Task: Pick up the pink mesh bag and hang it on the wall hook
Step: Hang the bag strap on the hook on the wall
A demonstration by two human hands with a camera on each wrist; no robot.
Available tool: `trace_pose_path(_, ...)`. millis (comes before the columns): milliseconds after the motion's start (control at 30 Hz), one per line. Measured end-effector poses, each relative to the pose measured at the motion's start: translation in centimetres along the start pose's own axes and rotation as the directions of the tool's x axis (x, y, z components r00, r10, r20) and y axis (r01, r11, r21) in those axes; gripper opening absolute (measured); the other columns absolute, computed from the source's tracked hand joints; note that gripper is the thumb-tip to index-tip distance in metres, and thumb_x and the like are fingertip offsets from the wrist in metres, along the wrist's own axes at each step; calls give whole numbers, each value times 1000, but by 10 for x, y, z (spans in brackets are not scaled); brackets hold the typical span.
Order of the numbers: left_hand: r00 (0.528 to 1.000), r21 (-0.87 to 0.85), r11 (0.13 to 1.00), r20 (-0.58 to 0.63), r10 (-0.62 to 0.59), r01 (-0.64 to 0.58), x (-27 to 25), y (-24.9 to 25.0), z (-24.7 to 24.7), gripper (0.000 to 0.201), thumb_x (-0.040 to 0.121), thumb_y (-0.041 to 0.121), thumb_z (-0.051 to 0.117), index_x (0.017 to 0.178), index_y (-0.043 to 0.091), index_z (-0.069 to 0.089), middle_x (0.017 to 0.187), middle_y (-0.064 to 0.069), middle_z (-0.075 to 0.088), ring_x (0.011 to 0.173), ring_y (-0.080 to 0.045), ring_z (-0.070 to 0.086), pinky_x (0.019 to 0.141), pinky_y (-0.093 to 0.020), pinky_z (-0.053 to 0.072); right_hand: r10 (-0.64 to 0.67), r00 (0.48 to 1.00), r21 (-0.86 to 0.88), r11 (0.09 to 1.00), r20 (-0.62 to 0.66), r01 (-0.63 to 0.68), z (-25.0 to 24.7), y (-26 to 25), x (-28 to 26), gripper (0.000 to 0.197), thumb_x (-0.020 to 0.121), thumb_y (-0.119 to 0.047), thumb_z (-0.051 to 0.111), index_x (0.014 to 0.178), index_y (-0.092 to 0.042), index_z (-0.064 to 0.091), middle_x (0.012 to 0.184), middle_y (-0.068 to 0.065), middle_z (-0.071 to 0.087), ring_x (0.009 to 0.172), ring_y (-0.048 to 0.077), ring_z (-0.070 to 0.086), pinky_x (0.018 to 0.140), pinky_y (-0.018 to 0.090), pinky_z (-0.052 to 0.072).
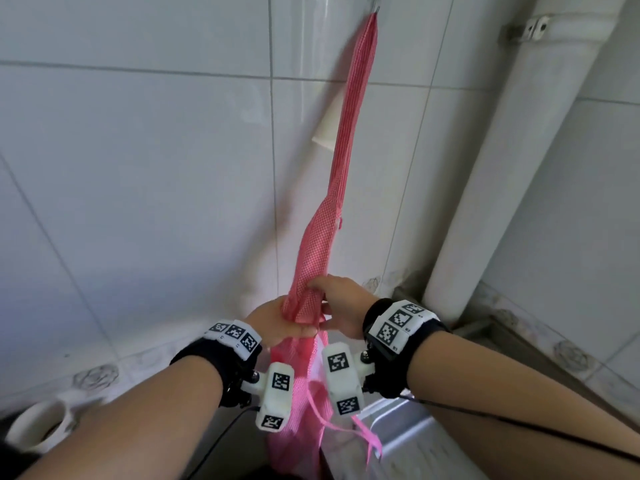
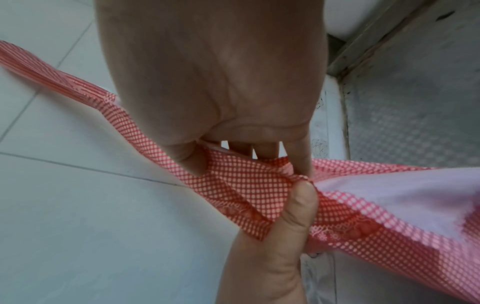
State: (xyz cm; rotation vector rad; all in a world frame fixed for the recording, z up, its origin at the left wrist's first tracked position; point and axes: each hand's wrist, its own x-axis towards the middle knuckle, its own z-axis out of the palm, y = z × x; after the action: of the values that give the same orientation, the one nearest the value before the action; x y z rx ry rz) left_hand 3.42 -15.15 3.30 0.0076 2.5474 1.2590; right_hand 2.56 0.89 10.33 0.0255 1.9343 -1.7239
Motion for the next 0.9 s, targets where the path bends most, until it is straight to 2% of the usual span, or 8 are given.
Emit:
trace_pose_path(100, 998, 50, 997, -25, -55, 56, -37, 8, 14, 43, 65, 40, 78, 103, 23, 72, 99, 1, 76, 91, -19, 71, 91, -36, 55, 1, 1000, 33, 999, 11, -1, 3, 8, -19, 17, 96, -17, 48, 105, -7, 59, 104, 11, 67, 91, 24, 63, 78, 36, 55)
trace_pose_path(200, 990, 89, 991, -110, -87, 97, -70, 13, 28, 13, 84, 24, 65, 86, 11, 68, 76, -2, 66, 65, -16, 61, 67, -25, 52, -20, 1000, -75, 997, -5, 19, 5, 21, -39, 22, 93, -24, 55, 111, -13, 59, 115, 11, 64, 104, 26, 61, 91, 42, 52)
trace_pose_path(267, 979, 84, 990, -179, -93, 109, -90, 18, 33, 15, 88, 18, 57, 78, 8, 62, 69, -2, 58, 60, -16, 56, 63, -25, 48, 4, 1000, -142, 990, -1, -4, 12, 30, -55, 35, 92, -34, 57, 121, -14, 58, 131, 11, 59, 121, 29, 54, 97, 47, 47)
trace_pose_path(367, 967, 77, 994, -248, -54, 75, -120, 27, 34, 25, 93, 22, 51, 93, 5, 69, 87, -7, 68, 83, -27, 66, 82, -35, 53, 68, 996, -183, 981, 56, -57, 28, 43, -84, 59, 91, -55, 50, 138, -18, 48, 145, 7, 48, 134, 32, 43, 106, 56, 35)
trace_pose_path(433, 965, 75, 996, -261, -28, 49, -140, 35, 32, 29, 94, 24, 47, 99, 5, 69, 96, -11, 71, 90, -30, 67, 87, -41, 54, 80, 989, -134, 989, 127, -63, 40, 49, -101, 68, 92, -60, 44, 143, -15, 43, 149, 7, 46, 136, 31, 43, 111, 50, 31)
trace_pose_path(567, 942, 101, 995, -334, 18, 17, -178, 49, 31, 26, 90, 29, 46, 89, 12, 66, 86, -8, 71, 80, -28, 67, 71, -33, 53, 43, 972, 109, 992, 232, -70, 70, 59, -124, 68, 94, -56, 43, 138, -6, 48, 141, 14, 55, 102, 22, 62, 78, 30, 52)
trace_pose_path(700, 910, 31, 999, -414, -8, 23, -210, 56, 34, 7, 86, 8, 51, 84, 15, 52, 73, 0, 57, 68, -17, 57, 54, -23, 41, -19, 960, 195, 980, 281, -38, 96, 76, -136, 71, 88, -63, 48, 136, -10, 54, 131, 21, 62, 114, 29, 62, 98, 42, 50)
trace_pose_path(900, 951, -15, 1000, -308, 18, -24, -236, 52, 38, 30, 77, 34, 52, 105, 24, 60, 96, -4, 71, 88, -24, 67, 87, -44, 55, 12, 928, 167, 983, 372, -79, 101, 104, -158, 109, 53, -82, 62, 137, -12, 51, 127, 15, 66, 114, 28, 66, 95, 41, 53)
